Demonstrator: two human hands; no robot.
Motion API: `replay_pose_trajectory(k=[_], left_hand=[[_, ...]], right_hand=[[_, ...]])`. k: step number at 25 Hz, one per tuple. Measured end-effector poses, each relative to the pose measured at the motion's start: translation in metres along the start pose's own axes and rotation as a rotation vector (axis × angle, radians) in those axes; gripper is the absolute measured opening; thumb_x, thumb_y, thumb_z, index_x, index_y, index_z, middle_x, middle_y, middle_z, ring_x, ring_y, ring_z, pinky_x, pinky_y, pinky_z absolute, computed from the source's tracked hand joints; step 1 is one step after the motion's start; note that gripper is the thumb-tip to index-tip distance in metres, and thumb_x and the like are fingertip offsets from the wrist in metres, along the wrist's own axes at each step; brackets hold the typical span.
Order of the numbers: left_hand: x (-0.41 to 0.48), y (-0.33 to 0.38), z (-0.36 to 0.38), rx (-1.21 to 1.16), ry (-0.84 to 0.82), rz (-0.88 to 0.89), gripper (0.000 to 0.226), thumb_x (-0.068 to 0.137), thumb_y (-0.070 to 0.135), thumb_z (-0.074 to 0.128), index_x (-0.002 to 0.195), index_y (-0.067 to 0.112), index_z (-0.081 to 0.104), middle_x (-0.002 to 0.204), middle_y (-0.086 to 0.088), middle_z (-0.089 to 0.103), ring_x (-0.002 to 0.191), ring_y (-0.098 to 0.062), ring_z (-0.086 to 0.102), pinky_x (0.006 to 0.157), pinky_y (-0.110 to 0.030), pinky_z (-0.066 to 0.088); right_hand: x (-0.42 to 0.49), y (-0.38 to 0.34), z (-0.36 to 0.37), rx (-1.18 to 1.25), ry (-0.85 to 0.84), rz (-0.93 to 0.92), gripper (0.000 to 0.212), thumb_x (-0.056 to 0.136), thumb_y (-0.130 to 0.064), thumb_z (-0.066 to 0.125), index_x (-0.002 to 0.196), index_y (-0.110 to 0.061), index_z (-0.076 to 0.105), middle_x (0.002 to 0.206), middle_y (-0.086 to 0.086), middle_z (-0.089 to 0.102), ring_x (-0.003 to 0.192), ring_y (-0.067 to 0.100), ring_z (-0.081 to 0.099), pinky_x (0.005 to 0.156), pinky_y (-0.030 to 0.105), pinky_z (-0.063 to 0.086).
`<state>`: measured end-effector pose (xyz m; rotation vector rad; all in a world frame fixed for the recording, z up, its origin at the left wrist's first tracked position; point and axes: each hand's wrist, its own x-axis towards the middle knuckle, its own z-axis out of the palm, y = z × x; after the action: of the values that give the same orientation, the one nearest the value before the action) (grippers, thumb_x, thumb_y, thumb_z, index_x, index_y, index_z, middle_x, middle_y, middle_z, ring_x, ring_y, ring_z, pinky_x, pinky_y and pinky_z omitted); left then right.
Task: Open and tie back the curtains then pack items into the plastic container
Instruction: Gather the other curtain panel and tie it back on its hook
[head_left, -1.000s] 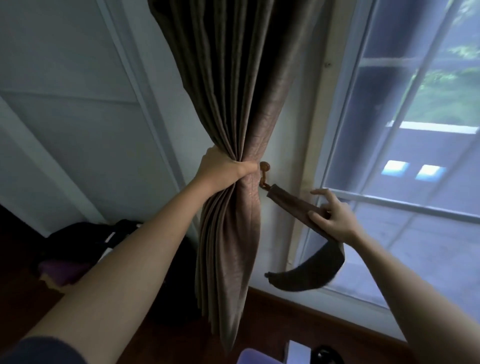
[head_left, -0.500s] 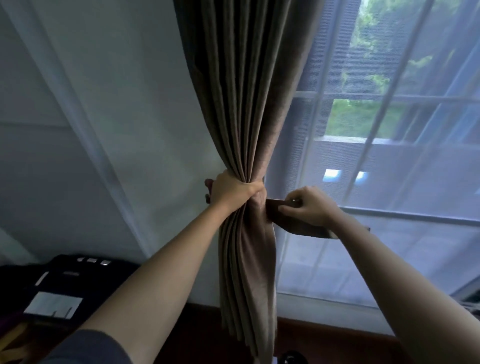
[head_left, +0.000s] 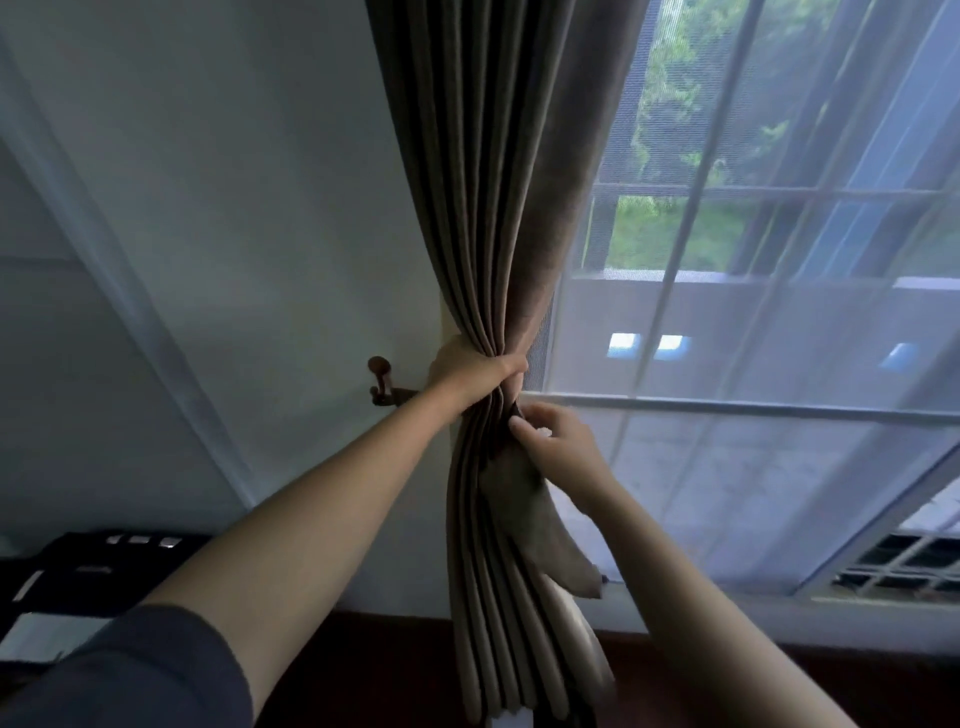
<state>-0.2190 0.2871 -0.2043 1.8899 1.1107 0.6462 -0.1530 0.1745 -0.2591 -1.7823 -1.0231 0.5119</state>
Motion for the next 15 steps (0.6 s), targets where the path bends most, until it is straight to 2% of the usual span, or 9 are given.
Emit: replay_pose_trajectory(k=[1,3,6,8,10,13,15], left_hand=[[0.002,-0.001,-0.004,-0.021,-0.059,-0.002,0.048,0.065,0.037,0.075,0.106,0.017,0.062,0.097,0.001,0.065,0.086,-0.020,0.064,0.068,-0.026,0.051],[0.005,0.001,-0.012,-0.046,-0.187,0.008,0.033,0.066,0.033,0.076,0.092,0.018,0.062,0.081,0.002,0.062,0.066,-0.014,0.059,0.051,-0.023,0.046],[0.011,0.005,-0.024,-0.092,-0.380,-0.035,0.024,0.068,0.025,0.077,0.086,0.019,0.063,0.074,0.003,0.061,0.070,-0.011,0.058,0.050,-0.022,0.044],[0.013,0.007,-0.028,-0.097,-0.460,-0.053,0.023,0.068,0.023,0.078,0.086,0.018,0.065,0.075,0.005,0.064,0.076,-0.011,0.060,0.053,-0.022,0.045],[0.015,0.008,-0.028,-0.068,-0.473,-0.059,0.024,0.067,0.022,0.079,0.086,0.017,0.065,0.074,0.005,0.065,0.073,-0.010,0.060,0.052,-0.022,0.045],[0.014,0.011,-0.026,-0.027,-0.455,-0.043,0.020,0.068,0.022,0.079,0.075,0.016,0.062,0.064,0.002,0.061,0.050,-0.009,0.054,0.041,-0.018,0.038],[0.016,0.010,-0.023,-0.002,-0.484,-0.043,0.023,0.065,0.023,0.081,0.076,0.016,0.062,0.067,0.000,0.063,0.053,-0.013,0.054,0.043,-0.019,0.036]], right_hand=[[-0.005,-0.002,0.007,0.148,0.000,0.067,0.026,0.089,-0.018,0.045,0.085,-0.023,0.071,0.090,-0.002,0.071,0.090,0.014,0.064,0.082,0.035,0.051],[-0.009,-0.002,0.018,0.367,0.010,0.118,0.036,0.086,-0.007,0.037,0.080,-0.022,0.069,0.091,0.003,0.071,0.093,0.020,0.065,0.086,0.043,0.051],[-0.014,-0.004,0.029,0.455,0.078,0.109,0.030,0.081,-0.001,0.045,0.098,-0.012,0.067,0.092,0.008,0.071,0.092,0.022,0.067,0.081,0.037,0.055],[-0.016,-0.004,0.035,0.489,0.114,0.167,0.025,0.083,-0.006,0.056,0.108,-0.008,0.058,0.094,0.002,0.066,0.087,0.014,0.066,0.071,0.026,0.056],[-0.011,-0.005,0.039,0.417,0.184,0.175,0.033,0.077,-0.018,0.069,0.104,-0.010,0.052,0.095,0.000,0.060,0.084,0.009,0.062,0.067,0.022,0.053],[0.007,-0.003,0.044,0.178,0.295,0.181,0.056,0.058,-0.049,0.074,0.093,-0.015,0.046,0.097,0.004,0.056,0.090,0.016,0.059,0.075,0.035,0.052],[0.014,-0.003,0.046,0.152,0.292,0.206,0.063,0.055,-0.054,0.075,0.093,-0.017,0.041,0.095,0.002,0.056,0.093,0.021,0.059,0.076,0.039,0.051]])
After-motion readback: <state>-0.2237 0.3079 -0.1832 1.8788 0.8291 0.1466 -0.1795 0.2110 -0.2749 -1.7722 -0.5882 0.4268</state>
